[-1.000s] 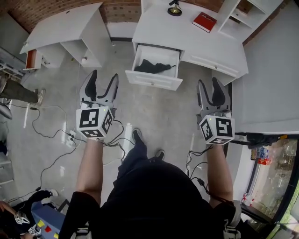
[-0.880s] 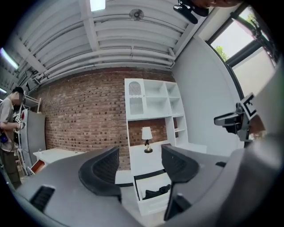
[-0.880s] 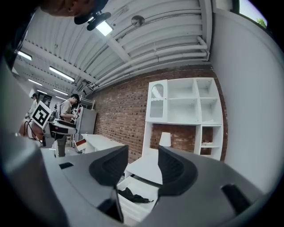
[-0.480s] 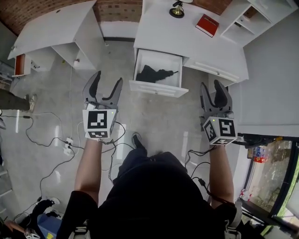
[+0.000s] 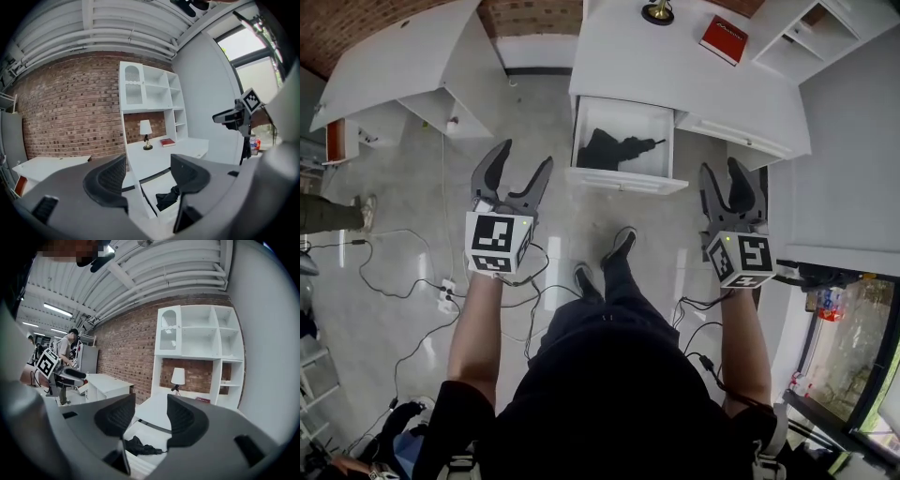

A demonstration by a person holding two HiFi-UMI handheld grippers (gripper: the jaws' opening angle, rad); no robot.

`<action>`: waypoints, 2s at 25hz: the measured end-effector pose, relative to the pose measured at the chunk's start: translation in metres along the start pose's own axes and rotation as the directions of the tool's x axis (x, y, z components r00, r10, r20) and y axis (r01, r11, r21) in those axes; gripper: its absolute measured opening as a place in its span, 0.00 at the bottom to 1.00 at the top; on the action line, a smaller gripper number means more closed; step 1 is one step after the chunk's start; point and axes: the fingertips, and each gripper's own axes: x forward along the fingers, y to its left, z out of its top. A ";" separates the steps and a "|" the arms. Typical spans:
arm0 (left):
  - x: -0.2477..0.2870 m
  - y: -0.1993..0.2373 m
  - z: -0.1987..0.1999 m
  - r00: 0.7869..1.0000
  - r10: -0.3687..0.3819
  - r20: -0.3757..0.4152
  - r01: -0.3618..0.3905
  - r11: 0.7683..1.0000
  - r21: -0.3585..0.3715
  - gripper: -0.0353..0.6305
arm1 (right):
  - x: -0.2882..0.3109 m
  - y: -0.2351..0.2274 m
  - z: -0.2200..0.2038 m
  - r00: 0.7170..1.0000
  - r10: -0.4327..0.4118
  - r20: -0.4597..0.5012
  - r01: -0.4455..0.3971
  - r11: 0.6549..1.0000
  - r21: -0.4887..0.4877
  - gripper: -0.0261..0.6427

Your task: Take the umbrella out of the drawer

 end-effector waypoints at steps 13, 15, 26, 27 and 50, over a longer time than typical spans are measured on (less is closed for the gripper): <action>0.122 -0.017 -0.028 0.979 -0.067 -0.192 0.081 0.994 0.068 0.48 | 0.090 -0.064 -0.036 0.998 0.055 -0.030 -0.051 0.992 0.115 0.35; 0.147 -0.024 -0.038 0.972 -0.078 -0.223 0.096 0.993 0.070 0.48 | 0.103 -0.083 -0.044 0.997 0.059 -0.039 -0.054 0.991 0.120 0.35; 0.230 -0.075 -0.106 0.857 -0.258 -0.446 0.327 0.941 0.084 0.48 | 0.121 -0.134 -0.097 0.990 0.044 -0.132 -0.018 0.981 0.196 0.34; 0.236 -0.080 -0.114 0.836 -0.281 -0.472 0.362 0.928 0.089 0.48 | 0.120 -0.137 -0.099 0.990 0.033 -0.138 -0.005 0.980 0.199 0.34; 0.326 -0.145 -0.333 0.358 -0.441 -0.823 0.757 0.653 -0.021 0.50 | 0.098 -0.167 -0.154 0.910 -0.250 -0.332 0.341 0.905 0.254 0.33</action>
